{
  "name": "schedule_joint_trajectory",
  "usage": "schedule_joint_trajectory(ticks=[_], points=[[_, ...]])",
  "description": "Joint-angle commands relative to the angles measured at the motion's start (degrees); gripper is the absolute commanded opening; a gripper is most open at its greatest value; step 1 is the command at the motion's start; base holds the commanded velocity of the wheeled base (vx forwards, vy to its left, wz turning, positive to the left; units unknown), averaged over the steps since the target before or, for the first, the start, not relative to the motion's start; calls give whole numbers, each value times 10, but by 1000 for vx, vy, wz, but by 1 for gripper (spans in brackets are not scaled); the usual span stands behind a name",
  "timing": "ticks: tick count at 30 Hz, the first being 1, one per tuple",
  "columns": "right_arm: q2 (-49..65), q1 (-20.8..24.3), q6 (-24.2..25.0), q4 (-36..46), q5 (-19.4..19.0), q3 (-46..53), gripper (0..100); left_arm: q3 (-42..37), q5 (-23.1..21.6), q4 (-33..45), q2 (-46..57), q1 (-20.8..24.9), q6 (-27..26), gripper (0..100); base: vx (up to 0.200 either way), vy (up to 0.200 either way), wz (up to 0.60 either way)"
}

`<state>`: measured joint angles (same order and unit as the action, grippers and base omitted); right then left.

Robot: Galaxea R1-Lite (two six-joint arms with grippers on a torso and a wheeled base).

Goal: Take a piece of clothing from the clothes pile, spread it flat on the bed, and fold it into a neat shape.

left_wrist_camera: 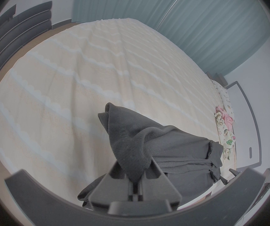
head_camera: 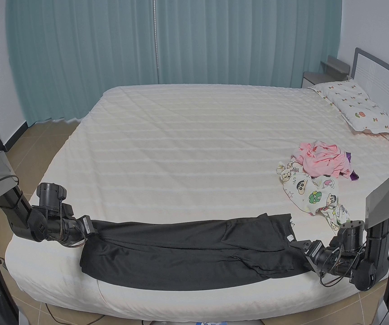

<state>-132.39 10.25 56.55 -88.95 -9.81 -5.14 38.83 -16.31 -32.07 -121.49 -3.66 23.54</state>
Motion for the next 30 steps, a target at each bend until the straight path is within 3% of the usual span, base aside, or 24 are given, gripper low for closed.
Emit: schedule_joint_trajectory(ticks=[1, 25, 30], points=[[-1, 0, 0, -10, 0, 0, 100, -3, -1, -1, -1, 2, 0, 0, 0, 0, 0], [0, 0, -1, -10, 1, -1, 100, -1, -2, -4, -4, 2, 5, 0, 0, 0, 0], [0, 0, -1, -10, 1, -1, 100, 1, -1, -6, -4, 3, 12, 0, -120, 0, 0]])
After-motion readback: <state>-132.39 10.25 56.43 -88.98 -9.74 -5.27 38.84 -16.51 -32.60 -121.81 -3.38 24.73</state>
